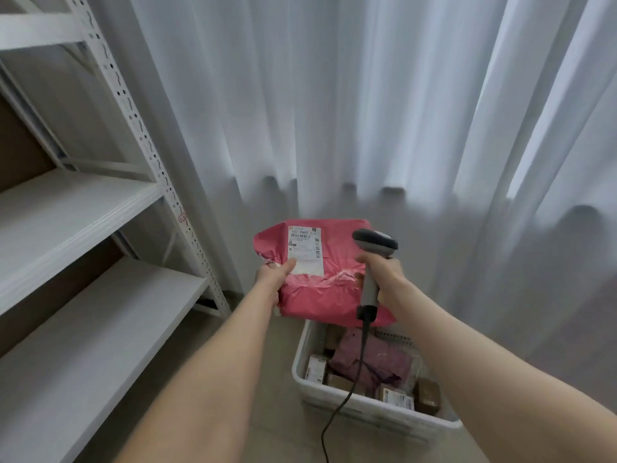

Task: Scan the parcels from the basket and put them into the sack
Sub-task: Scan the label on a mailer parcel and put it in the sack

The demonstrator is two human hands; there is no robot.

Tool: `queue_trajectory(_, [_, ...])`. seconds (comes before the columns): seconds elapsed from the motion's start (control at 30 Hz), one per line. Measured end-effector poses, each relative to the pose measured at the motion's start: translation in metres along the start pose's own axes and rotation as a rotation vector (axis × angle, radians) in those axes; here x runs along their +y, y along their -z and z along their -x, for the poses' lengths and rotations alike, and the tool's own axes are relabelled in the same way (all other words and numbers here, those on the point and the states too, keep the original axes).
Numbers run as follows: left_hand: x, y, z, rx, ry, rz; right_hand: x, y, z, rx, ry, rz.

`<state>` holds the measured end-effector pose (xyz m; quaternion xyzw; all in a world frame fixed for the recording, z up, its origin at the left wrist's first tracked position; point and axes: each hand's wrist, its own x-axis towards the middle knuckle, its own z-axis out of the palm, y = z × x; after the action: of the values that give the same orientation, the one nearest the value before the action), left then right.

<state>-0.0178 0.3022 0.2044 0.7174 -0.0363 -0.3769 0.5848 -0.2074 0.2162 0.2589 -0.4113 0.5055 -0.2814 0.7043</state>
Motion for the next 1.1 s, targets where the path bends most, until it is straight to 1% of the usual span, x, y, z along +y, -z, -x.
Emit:
queue_trajectory(0.1, [-0.016, 0.032, 0.020, 0.071, -0.016, 0.021, 0.026, 0.006, 0.014, 0.037, -0.006, 0.011])
queue_trajectory(0.2, [-0.037, 0.068, 0.052, 0.157, -0.041, 0.059, 0.054, 0.012, 0.040, 0.032, -0.026, 0.032])
queue_trajectory(0.3, [-0.060, 0.105, 0.090, 0.224, -0.060, 0.074, 0.083, 0.016, 0.072, -0.056, -0.097, 0.003])
queue_trajectory(0.33, [-0.067, 0.117, 0.104, 0.236, -0.064, 0.090, 0.094, 0.015, 0.085, -0.101, -0.129, -0.041])
queue_trajectory(0.4, [-0.082, 0.137, 0.134, 0.242, -0.059, 0.116, 0.115, 0.012, 0.111, -0.162, -0.181, -0.041])
queue_trajectory(0.47, [-0.093, 0.156, 0.162, 0.224, -0.026, 0.115, 0.135, 0.006, 0.138, -0.174, -0.249, -0.020])
queue_trajectory(0.53, [-0.100, 0.177, 0.190, 0.173, 0.044, 0.075, 0.151, 0.000, 0.162, -0.173, -0.284, -0.029])
queue_trajectory(0.63, [-0.108, 0.216, 0.227, 0.026, 0.150, 0.015, 0.169, -0.014, 0.190, -0.194, -0.289, -0.039])
queue_trajectory(0.7, [-0.114, 0.244, 0.247, -0.016, 0.192, -0.040, 0.180, -0.024, 0.206, -0.220, -0.278, -0.029])
queue_trajectory(0.77, [-0.123, 0.270, 0.262, -0.018, 0.195, -0.068, 0.190, -0.037, 0.222, -0.238, -0.274, -0.013])
queue_trajectory(0.93, [-0.150, 0.338, 0.296, 0.135, 0.113, 0.033, 0.229, -0.085, 0.267, -0.292, -0.270, 0.021])
queue_trajectory(1.1, [-0.195, 0.437, 0.327, 0.315, 0.092, 0.105, 0.290, -0.150, 0.331, -0.325, -0.296, 0.078])
